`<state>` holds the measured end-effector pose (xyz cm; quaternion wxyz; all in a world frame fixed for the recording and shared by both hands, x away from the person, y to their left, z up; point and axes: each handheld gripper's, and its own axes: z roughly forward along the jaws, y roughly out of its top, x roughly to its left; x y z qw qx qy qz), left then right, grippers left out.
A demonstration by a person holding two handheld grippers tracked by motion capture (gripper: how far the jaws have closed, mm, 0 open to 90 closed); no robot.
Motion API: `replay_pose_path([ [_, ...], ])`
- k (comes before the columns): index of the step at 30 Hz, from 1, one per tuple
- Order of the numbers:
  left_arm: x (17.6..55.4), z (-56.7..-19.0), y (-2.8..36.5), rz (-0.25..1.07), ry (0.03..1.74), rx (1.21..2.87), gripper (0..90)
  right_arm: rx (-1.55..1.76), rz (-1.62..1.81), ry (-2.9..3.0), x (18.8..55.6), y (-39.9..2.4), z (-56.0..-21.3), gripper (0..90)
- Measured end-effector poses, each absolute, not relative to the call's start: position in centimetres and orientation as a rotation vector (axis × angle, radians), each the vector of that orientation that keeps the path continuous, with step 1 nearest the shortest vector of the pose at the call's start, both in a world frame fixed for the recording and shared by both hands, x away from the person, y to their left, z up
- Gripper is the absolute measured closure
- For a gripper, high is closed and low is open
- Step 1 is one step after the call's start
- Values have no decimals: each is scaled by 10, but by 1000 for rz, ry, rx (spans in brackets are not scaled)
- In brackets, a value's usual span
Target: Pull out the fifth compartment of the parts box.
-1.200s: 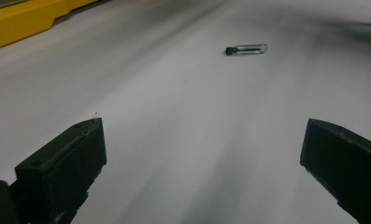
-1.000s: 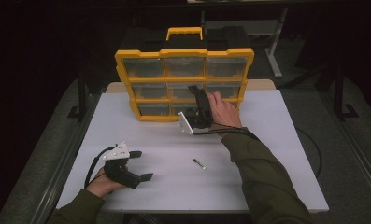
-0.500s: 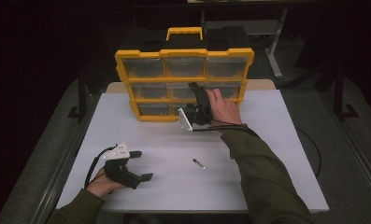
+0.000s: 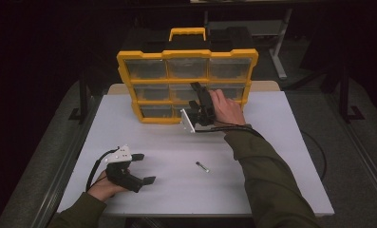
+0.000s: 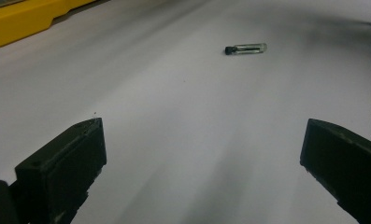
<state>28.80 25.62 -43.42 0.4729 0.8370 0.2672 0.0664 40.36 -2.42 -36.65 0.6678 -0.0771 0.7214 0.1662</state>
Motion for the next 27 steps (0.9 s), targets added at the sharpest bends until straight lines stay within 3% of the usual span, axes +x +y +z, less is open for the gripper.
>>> replay_pose_path([
  [27,288,-434,256,158,658,2046,0,-168,349,1603,408,-22,-360,509],
])
